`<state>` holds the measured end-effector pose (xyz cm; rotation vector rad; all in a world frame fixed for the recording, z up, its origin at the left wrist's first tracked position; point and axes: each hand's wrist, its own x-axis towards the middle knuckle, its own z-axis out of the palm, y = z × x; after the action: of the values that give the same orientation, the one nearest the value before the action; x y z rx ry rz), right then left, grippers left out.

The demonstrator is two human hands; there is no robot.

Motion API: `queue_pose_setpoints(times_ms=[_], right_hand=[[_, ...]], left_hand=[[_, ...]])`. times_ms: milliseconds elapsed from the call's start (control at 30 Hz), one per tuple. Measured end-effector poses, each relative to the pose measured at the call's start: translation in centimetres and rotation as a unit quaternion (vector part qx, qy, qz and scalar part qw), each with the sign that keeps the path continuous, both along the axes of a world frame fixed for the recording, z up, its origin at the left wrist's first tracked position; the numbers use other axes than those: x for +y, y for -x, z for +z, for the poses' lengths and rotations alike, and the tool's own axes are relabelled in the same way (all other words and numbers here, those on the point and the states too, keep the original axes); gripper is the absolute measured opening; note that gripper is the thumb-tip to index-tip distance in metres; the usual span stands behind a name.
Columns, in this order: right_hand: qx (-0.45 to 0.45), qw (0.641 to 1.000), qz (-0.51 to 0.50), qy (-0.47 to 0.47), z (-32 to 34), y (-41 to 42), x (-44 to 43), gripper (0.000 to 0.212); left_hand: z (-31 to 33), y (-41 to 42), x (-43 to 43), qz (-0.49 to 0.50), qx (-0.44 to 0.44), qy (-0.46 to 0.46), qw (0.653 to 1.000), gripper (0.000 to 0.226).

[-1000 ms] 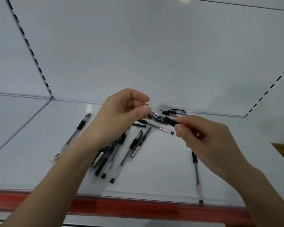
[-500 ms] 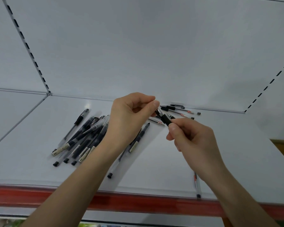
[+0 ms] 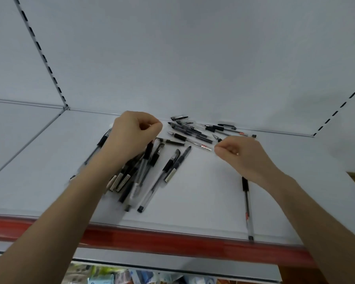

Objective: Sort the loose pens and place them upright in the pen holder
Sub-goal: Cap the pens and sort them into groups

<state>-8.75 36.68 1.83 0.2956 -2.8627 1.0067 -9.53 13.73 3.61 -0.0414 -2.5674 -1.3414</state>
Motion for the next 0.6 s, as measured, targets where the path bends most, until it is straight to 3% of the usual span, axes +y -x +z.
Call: queue_pose_setpoints(times_ms=[100, 233, 367, 500, 600], right_hand=[[0.001, 0.999, 0.045, -0.016, -0.4, 0.8, -1.3, 0.010], [0.021, 0.992, 0.114, -0.040, -0.6, 1.5, -3.1, 0.011], [0.009, 0.969, 0.199, -0.147, -1.1, 1.7, -4.2, 0.028], [0.052, 0.955, 0.201, -0.212, -1.0, 1.9, -3.8, 0.018], [0.069, 0.946, 0.230, -0.219, -1.1, 1.9, -3.2, 0.014]], left_hand=[[-0.5, 0.7, -1.0, 0.004, -0.020, 0.106, 0.994, 0.013], [-1.3, 1.1, -1.8, 0.008, -0.032, 0.161, 0.986, 0.018], [-1.9, 0.7, -2.0, 0.021, 0.012, 0.168, 0.986, 0.019], [-1.8, -0.9, -0.8, -0.003, 0.086, 0.152, 0.985, 0.015], [-1.9, -2.3, 0.9, -0.077, 0.096, 0.153, 0.981, 0.014]])
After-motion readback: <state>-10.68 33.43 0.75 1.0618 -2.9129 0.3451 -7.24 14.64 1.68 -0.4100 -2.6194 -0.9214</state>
